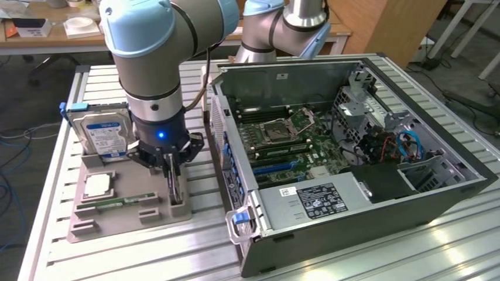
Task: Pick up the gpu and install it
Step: 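Pick up the gpu and move the gpu toward the slot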
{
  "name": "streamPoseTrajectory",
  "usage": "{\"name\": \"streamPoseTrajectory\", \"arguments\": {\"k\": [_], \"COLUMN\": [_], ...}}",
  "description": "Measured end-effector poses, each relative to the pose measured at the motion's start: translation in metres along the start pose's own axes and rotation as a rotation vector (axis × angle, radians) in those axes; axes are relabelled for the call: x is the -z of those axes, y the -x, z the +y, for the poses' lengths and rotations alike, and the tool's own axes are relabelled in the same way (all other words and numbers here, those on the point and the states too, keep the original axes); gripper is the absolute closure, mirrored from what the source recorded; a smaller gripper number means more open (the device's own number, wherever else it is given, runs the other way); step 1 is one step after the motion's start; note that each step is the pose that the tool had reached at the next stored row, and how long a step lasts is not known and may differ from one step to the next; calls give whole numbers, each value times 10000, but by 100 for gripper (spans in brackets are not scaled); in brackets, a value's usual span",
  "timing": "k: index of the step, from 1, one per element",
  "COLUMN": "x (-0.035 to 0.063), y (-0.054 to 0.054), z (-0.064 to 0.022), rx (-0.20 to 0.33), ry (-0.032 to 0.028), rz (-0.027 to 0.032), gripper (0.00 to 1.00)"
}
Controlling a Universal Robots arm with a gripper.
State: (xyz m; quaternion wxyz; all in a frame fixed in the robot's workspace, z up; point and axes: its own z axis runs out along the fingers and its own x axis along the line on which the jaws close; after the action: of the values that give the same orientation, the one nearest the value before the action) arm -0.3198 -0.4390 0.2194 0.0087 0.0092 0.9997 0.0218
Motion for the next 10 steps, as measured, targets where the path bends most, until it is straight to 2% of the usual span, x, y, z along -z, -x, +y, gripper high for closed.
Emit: {"name": "streamPoseTrajectory", "arguments": {"k": [10], "x": [0], "y": [0], "z": [0], "rx": [0], "ry": [0], "rz": [1], "gripper": [71]}}
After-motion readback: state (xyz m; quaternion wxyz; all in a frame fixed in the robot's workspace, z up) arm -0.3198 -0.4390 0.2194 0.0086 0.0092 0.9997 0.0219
